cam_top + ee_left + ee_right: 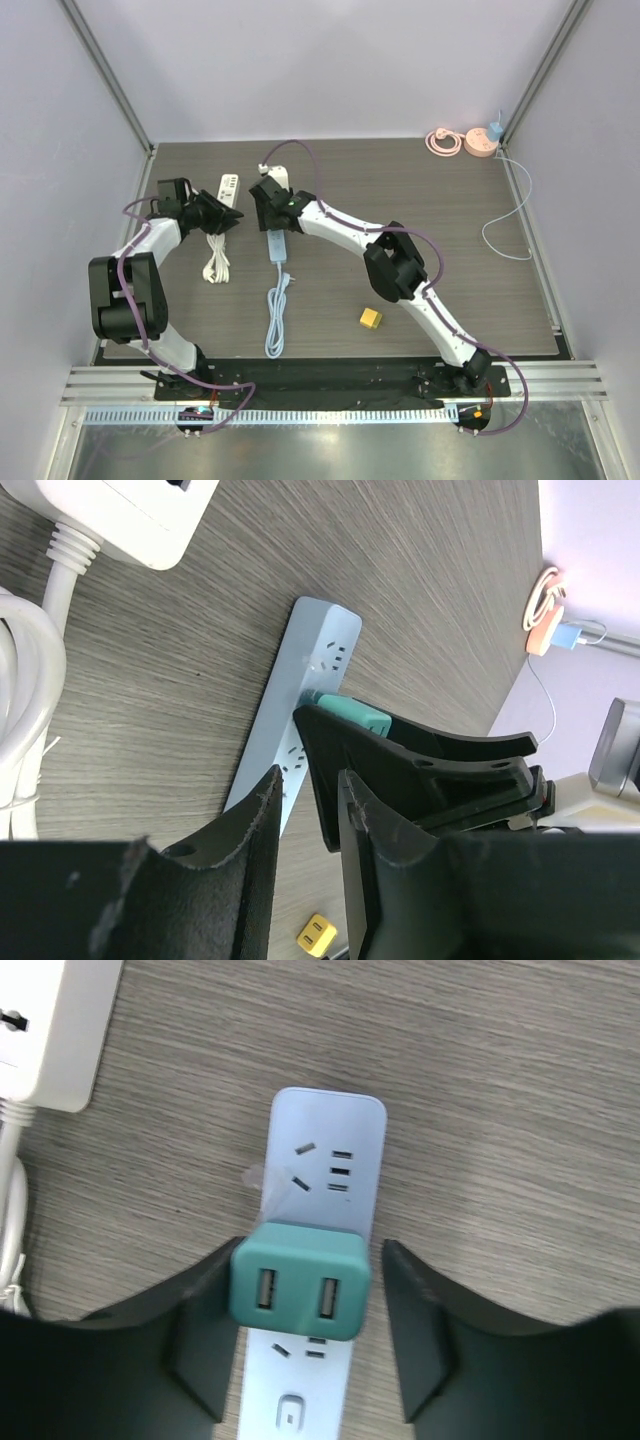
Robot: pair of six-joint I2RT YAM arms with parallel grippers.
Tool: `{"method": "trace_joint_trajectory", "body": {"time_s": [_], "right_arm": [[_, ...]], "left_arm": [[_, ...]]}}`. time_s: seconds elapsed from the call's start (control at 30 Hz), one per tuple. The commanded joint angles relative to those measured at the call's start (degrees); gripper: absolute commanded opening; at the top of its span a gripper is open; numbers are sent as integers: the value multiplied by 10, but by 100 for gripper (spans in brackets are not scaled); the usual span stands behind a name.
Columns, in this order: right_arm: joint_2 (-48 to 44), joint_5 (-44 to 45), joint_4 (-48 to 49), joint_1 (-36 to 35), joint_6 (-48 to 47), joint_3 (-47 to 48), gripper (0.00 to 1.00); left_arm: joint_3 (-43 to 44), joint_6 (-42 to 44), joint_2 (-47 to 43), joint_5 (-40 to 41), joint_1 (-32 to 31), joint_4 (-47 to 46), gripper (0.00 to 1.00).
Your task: Pull the plug off the socket
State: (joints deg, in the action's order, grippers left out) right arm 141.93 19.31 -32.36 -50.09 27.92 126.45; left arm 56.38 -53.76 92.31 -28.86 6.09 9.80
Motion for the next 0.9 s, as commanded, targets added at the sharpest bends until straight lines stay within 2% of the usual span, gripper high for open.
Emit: {"method": "trace_joint_trajectory", "body": {"time_s": [0.0,0.27,0.3,0.33,0.53,0.73,0.83,0.87], "right_arm": [[4,18,1,-2,0,34,57],[6,36,3,-2,-30,46,53],[7,34,4,-2,-30,45,49],[7,35,4,-3,-31,44,37],[-14,55,-1,-2,-27,29,1],[-89,100,-3,-1,1,-69,1],[-129,114,-2,-1,21,-126,1],[-137,118,-2,-2,37,-140,1]], "left_arm": [[3,0,5,-21,2,-21,29],[6,0,20,-28,2,-21,31],[6,0,21,-30,2,-21,31],[5,0,23,-30,2,-21,31],[10,8,37,-38,-12,-21,32],[20,14,69,-62,-77,-23,33],[22,15,82,-80,-103,-33,22],[24,15,88,-87,-115,-35,4]]}}
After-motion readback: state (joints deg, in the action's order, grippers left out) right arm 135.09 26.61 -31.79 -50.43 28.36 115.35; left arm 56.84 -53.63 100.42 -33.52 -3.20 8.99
